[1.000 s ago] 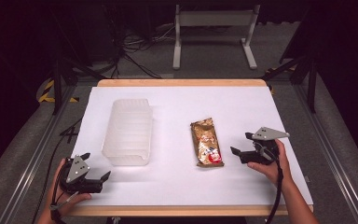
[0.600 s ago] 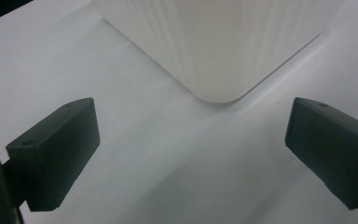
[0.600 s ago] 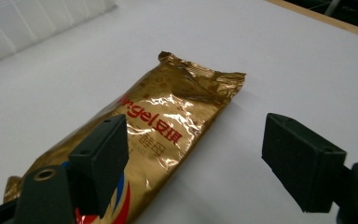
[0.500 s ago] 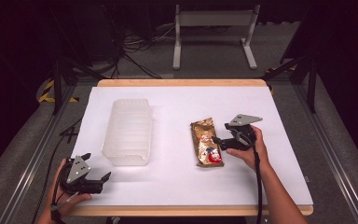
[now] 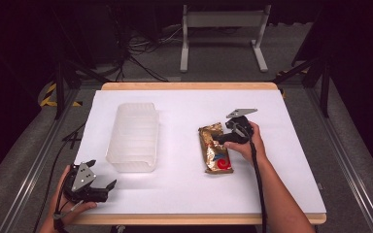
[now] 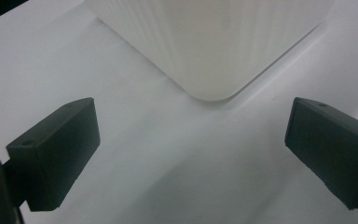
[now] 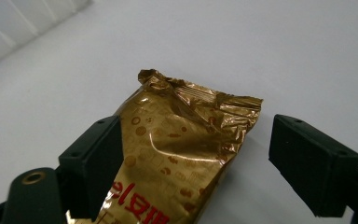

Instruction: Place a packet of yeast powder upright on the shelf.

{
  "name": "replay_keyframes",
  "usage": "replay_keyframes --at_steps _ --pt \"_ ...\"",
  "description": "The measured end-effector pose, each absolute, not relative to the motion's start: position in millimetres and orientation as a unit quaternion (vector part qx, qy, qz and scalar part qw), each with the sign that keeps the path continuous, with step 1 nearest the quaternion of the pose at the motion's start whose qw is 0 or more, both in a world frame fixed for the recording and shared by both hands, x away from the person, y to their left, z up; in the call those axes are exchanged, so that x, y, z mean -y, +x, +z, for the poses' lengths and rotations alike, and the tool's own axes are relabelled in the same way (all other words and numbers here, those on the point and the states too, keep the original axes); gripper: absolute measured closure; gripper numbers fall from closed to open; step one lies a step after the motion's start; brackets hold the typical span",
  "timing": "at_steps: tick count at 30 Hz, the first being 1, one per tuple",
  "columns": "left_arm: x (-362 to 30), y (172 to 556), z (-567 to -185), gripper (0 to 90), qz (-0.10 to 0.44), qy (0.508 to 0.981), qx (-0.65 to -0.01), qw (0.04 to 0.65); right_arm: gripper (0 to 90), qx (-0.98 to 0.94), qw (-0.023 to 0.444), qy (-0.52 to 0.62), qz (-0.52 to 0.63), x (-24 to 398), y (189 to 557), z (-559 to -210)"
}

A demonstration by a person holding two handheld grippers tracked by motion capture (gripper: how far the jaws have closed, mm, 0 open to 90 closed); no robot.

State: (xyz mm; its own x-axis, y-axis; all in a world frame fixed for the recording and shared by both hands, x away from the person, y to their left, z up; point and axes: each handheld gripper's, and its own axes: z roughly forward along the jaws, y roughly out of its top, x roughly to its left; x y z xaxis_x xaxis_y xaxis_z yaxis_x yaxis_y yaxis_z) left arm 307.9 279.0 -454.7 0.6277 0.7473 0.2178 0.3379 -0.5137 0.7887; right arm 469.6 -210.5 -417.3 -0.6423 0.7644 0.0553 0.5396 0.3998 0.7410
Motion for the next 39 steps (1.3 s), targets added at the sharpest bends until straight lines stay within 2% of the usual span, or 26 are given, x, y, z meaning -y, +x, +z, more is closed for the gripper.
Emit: replay_keyframes --at_steps 10,14,16,18,19,20,21,22,27,33,39 --pt "-279.7 306.5 -454.9 3.9 0.277 0.825 -0.326 0.369 13.4 -0.824 0.113 0.422 0.360 197.8 491.4 -429.9" --pt "-279.9 306.5 -454.8 3.9 0.277 0.825 -0.326 0.369 16.9 -0.821 0.076 0.435 0.361 194.2 495.6 -435.6" --pt "-279.7 306.6 -454.9 3.9 0.276 0.826 -0.326 0.369 19.1 -0.821 0.073 0.436 0.362 194.8 496.0 -435.4" --pt "-279.1 306.8 -455.3 3.9 0.276 0.826 -0.326 0.369 31.9 -0.820 0.061 0.429 0.373 196.2 495.4 -433.2" --pt "-279.0 307.0 -455.3 3.9 0.277 0.825 -0.326 0.369 35.4 -0.820 0.064 0.429 0.373 196.1 495.1 -432.4" --pt "-278.6 306.9 -455.6 3.9 0.275 0.825 -0.327 0.370 51.1 -0.816 0.071 0.429 0.381 197.2 493.9 -428.3" --pt "-278.7 306.8 -455.4 3.9 0.275 0.825 -0.327 0.369 57.6 -0.813 0.075 0.430 0.385 198.8 492.9 -425.6" --pt "-278.7 306.8 -455.4 3.9 0.275 0.825 -0.327 0.369 57.6 -0.813 0.075 0.430 0.385 198.8 492.9 -425.6" --pt "-278.8 306.9 -455.6 3.9 0.275 0.825 -0.327 0.369 73.4 -0.819 0.082 0.418 0.384 199.9 488.7 -420.8" --pt "-280.1 306.8 -454.9 3.8 0.278 0.825 -0.327 0.368 84.2 -0.818 0.096 0.393 0.409 201.1 478.3 -406.7" --pt "-281.2 306.4 -454.0 3.6 0.280 0.822 -0.330 0.370 86.8 -0.813 0.108 0.365 0.440 199.4 462.9 -386.1"
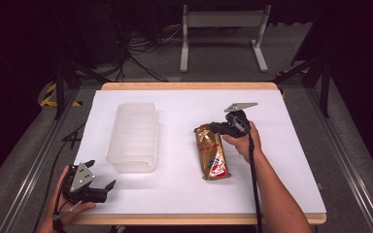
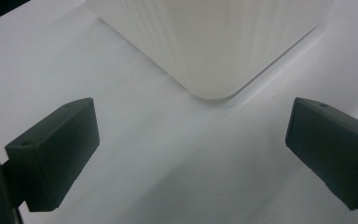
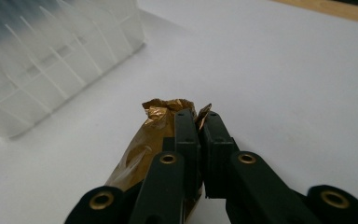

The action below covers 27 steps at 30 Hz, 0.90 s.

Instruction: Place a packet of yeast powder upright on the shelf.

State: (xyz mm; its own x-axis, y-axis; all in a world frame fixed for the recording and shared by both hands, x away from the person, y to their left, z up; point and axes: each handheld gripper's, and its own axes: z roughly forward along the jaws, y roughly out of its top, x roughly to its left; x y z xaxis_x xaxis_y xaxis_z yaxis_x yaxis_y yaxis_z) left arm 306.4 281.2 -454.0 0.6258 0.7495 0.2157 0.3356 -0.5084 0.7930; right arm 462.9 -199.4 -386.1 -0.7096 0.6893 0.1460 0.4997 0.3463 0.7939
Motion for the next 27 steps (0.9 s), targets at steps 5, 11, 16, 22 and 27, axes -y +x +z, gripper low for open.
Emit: replay_keyframes --at_steps 5,11,16,22,27 --pt "-281.6 306.3 -453.4 3.6 0.281 0.823 -0.328 0.369 87.2 -0.813 0.120 0.345 0.453 196.1 447.9 -369.3" --pt "-281.9 306.2 -453.6 3.6 0.279 0.823 -0.328 0.370 87.4 -0.814 0.134 0.315 0.469 194.2 427.5 -349.8" --pt "-281.6 306.2 -453.4 3.4 0.279 0.823 -0.328 0.370 87.7 -0.816 0.153 0.294 0.474 194.2 410.9 -333.7" --pt "-280.8 306.1 -453.4 3.4 0.279 0.821 -0.330 0.372 87.7 -0.818 0.166 0.280 0.474 194.5 399.2 -323.2" --pt "-280.3 306.3 -453.7 3.4 0.279 0.822 -0.330 0.371 87.7 -0.819 0.172 0.273 0.475 194.9 394.2 -316.9"
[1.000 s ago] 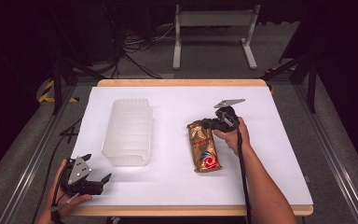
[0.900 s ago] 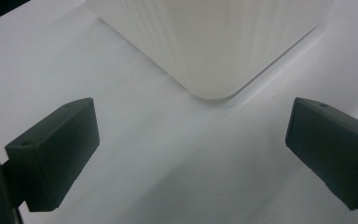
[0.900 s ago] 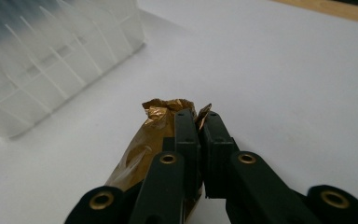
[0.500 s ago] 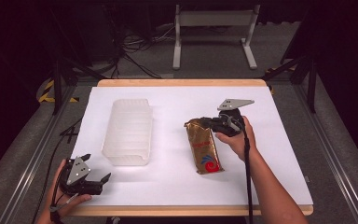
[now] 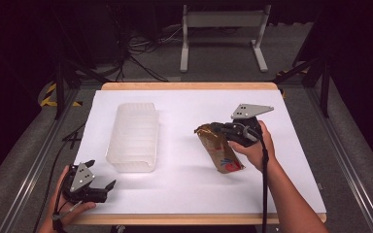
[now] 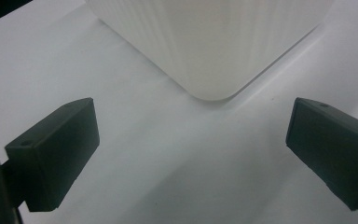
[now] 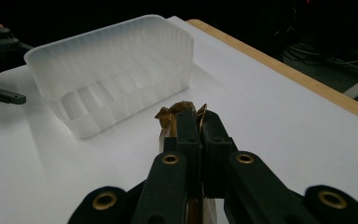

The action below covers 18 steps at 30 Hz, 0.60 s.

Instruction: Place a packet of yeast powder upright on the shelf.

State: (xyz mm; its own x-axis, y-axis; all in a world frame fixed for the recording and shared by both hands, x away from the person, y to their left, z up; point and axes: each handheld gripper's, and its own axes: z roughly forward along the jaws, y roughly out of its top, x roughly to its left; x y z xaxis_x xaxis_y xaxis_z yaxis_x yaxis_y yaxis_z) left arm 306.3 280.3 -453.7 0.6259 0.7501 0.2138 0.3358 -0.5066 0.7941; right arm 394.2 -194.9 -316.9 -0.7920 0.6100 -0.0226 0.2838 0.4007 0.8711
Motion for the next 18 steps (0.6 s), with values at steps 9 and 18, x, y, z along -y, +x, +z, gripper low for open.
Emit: replay_keyframes --at_steps 9,18 --pt "-280.8 306.5 -453.5 3.4 0.279 0.821 -0.330 0.372 87.8 -0.820 0.177 0.254 0.482 186.0 387.4 -304.7" --pt "-281.1 306.4 -453.3 3.4 0.278 0.821 -0.329 0.373 87.8 -0.816 0.180 0.231 0.498 166.4 384.3 -296.3"
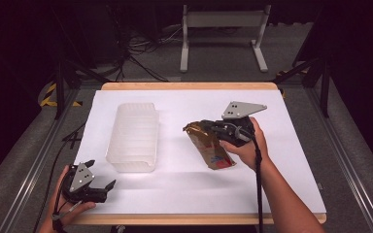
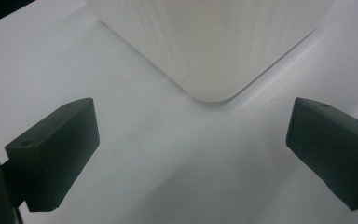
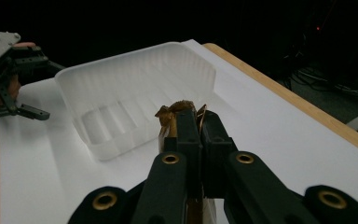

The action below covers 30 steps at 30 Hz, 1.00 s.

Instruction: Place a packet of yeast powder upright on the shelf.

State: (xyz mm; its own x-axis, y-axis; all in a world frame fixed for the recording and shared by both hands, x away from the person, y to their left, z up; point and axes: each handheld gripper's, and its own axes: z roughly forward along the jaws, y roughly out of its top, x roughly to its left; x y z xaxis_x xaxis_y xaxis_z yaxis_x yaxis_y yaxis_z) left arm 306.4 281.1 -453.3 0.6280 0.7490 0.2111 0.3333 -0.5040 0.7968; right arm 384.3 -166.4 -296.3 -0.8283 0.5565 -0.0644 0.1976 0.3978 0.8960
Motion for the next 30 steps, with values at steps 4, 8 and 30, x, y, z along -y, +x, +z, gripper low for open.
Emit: replay_keyframes --at_steps 4,8,30 --pt "-280.9 306.4 -453.4 3.4 0.279 0.821 -0.329 0.373 87.8 -0.814 0.181 0.222 0.506 156.9 384.2 -291.4" --pt "-280.9 306.6 -453.3 3.4 0.279 0.823 -0.327 0.372 87.8 -0.812 0.180 0.214 0.513 148.1 384.2 -288.7" --pt "-280.8 305.6 -453.6 3.5 0.279 0.825 -0.325 0.369 87.8 -0.821 0.170 0.172 0.517 97.6 386.0 -280.9"
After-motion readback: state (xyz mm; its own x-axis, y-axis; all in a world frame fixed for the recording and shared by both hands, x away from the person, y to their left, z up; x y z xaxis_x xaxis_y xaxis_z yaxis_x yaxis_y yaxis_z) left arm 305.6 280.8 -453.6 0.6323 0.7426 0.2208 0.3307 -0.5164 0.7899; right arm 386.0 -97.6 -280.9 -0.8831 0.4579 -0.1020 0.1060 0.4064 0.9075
